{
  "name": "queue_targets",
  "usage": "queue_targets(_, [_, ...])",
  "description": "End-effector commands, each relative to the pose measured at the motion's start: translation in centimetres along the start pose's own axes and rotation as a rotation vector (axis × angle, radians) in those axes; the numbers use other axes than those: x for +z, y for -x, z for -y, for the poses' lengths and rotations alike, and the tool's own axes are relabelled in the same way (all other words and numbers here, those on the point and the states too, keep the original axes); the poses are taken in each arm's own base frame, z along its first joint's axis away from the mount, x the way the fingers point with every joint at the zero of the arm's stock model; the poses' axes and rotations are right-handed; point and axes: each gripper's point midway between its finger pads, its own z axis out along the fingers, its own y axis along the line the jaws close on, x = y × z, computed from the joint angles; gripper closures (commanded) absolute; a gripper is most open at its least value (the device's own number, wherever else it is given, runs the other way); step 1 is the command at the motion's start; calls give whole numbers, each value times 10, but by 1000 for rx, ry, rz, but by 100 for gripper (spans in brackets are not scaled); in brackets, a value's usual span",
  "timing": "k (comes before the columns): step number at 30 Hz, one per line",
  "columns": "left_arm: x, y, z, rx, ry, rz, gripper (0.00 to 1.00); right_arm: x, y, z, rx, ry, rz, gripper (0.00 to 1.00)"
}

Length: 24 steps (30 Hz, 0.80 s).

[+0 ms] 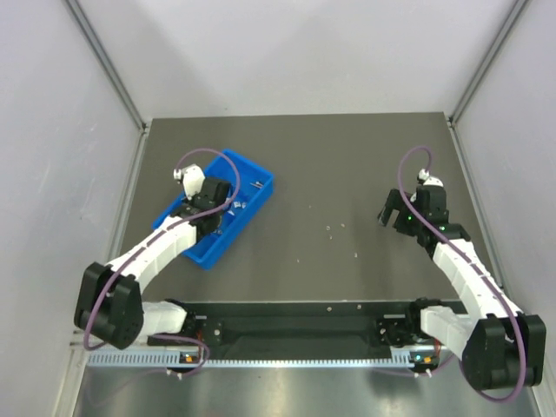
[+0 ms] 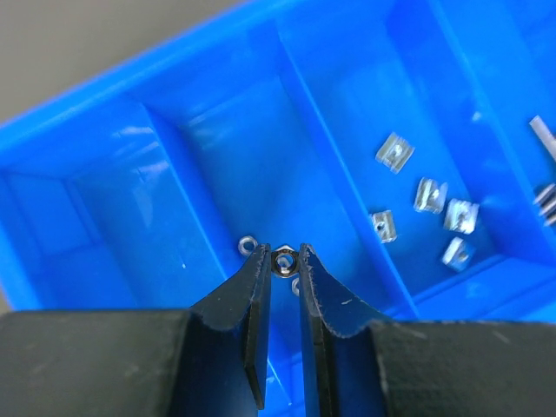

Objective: Sort the screws and nuts into containers

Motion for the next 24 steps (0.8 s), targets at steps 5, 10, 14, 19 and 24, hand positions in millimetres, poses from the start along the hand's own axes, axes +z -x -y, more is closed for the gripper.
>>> queue_targets(5, [-4, 2, 5, -16, -18, -30, 67, -6, 26, -11, -7, 27, 82, 0])
queue_targets(10, [-27, 25, 22, -21, -132, -16, 33, -8, 36, -15, -6, 32, 89, 0])
queue_targets(14, [-53, 39, 62, 3, -283, -12, 31, -9, 38, -12, -1, 11, 93, 0])
queue_targets(19, [-114, 5, 172, 199, -508, -19, 32, -11, 35, -1, 10, -32, 97, 0])
queue_targets(24, [-127, -82, 252, 362, -648, -149, 38, -15, 33, 1, 10, -37, 99, 0])
